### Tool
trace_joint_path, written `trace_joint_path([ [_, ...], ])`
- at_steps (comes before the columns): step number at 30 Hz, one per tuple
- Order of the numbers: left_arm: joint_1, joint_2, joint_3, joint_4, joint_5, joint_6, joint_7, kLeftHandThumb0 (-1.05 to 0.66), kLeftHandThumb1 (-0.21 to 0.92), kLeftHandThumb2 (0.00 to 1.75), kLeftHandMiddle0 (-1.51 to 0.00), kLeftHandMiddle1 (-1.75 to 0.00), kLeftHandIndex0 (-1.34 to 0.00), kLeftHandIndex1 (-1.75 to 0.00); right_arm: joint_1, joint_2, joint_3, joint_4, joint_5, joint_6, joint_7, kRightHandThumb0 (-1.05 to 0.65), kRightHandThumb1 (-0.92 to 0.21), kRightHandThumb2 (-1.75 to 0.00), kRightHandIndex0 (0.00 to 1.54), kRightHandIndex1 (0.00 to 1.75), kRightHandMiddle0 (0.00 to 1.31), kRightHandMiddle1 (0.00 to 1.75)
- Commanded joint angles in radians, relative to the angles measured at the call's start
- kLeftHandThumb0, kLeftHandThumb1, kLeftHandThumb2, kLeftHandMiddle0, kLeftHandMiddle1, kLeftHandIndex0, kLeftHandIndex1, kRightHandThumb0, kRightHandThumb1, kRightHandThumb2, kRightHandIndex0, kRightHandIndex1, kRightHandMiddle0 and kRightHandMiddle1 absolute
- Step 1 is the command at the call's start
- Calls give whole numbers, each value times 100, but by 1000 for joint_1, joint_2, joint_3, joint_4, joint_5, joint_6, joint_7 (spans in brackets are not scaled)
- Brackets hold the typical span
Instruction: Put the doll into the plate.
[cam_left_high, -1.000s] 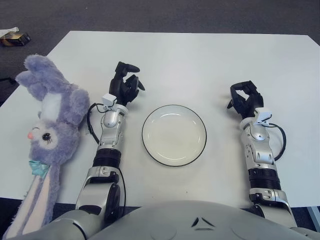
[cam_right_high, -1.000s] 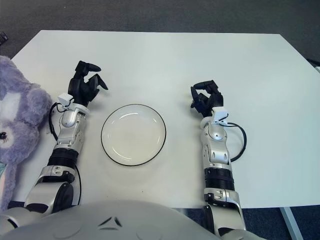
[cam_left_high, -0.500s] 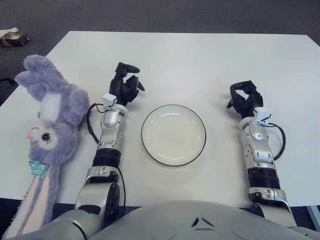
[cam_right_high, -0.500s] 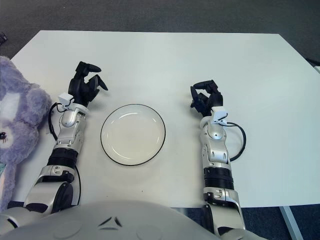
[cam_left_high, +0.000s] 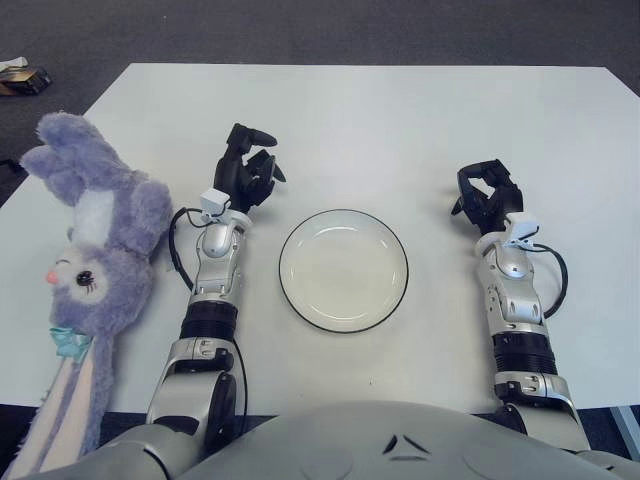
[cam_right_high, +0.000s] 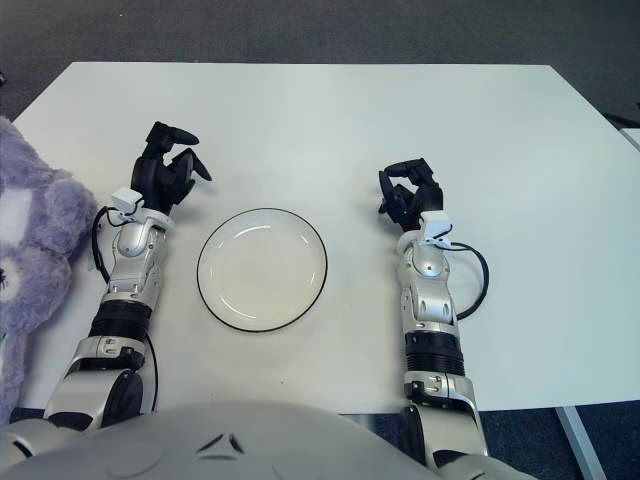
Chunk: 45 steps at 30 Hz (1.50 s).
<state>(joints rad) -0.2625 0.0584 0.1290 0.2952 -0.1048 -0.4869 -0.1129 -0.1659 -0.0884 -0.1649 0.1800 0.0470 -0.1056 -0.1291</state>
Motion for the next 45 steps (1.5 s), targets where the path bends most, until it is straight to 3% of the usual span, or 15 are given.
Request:
trace_joint_path([
  [1,47,0,2,-31,10,-3,16,-35,92,38,-79,-171,-34,-161,41,16,-2,47,-4,25,-4,-35,-92,-35,95,175,38,157],
  [10,62,0,8,-132,51,7,68,-35,92,39,-78,-171,-33,-161,27,15,-2,72,-5,18,-5,-35,-92,-35,96,175,38,157],
  [18,-19,35,27,-99,76,16,99,-35,92,40,-76,-174,-33,-162,-1,7,-7,119,-3,4,-3,-35,-92,-35,96,175,38,157],
  [29,-111,90,44,-208,12,194,72,-35,92,40,-74,-173,-32,-163,-32,0,-9,163,-6,-1,-10,-35,-92,-35,96,175,37,157],
  [35,-139,137,67,-340,-18,353,69,-35,92,42,-74,-171,-31,-164,-43,-2,-9,190,-8,-11,-12,-36,-92,-35,96,175,38,157],
  [45,-164,176,113,-354,-81,394,40,-35,92,43,-73,-170,-29,-166,-49,-2,-9,205,-12,-14,-16,-36,-92,-35,95,175,38,157],
])
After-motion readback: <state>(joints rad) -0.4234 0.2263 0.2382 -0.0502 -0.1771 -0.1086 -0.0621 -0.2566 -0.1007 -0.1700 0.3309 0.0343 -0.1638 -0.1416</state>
